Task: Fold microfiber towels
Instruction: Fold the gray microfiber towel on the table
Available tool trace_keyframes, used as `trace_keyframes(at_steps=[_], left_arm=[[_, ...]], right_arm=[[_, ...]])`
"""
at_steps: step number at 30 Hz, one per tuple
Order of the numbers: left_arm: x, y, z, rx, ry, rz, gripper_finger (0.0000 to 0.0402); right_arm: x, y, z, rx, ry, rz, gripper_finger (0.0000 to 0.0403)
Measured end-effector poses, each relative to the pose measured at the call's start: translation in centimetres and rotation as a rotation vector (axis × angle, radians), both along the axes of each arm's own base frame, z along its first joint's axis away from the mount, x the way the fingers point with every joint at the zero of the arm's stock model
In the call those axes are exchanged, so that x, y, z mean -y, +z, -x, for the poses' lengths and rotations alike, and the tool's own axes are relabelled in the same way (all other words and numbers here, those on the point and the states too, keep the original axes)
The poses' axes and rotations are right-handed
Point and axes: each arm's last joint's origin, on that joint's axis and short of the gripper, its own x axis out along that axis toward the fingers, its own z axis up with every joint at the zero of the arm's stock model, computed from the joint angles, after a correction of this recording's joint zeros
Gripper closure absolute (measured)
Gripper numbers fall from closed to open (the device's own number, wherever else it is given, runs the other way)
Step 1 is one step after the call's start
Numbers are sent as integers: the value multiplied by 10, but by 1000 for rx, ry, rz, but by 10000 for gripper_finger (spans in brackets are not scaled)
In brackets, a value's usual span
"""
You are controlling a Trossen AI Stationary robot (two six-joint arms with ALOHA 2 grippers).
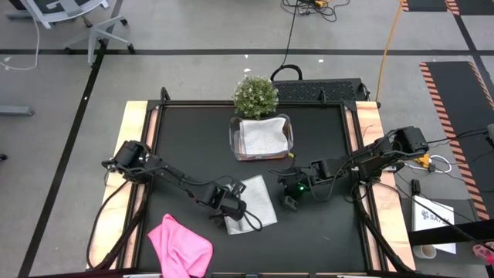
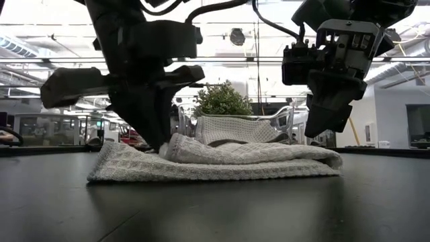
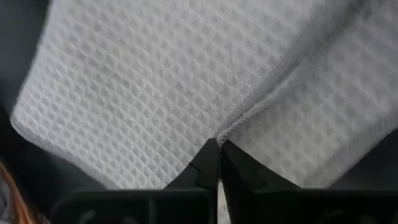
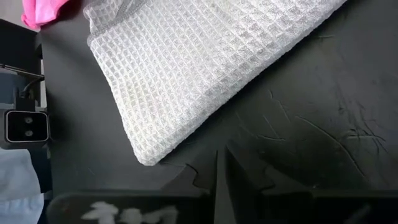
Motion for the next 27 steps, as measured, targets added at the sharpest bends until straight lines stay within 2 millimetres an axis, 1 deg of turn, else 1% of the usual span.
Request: trace_keyframes(at_steps=[8, 13, 18, 23, 27], left_arm=[[5, 21, 8, -139, -7, -77, 398], [9, 24, 11, -185, 44, -22, 397], [13, 24, 15, -211, 42, -16, 396], [12, 35, 15, -258, 72, 23, 397], [15, 38, 13, -295, 78, 151, 398]], right_arm=[[0, 0, 0, 0, 3, 2, 383], [0, 0, 0, 1, 6, 4, 383], [0, 0, 0, 6, 16, 12, 383], [0, 0, 0, 8, 23, 17, 383], [0, 0, 0, 9, 24, 18, 383]])
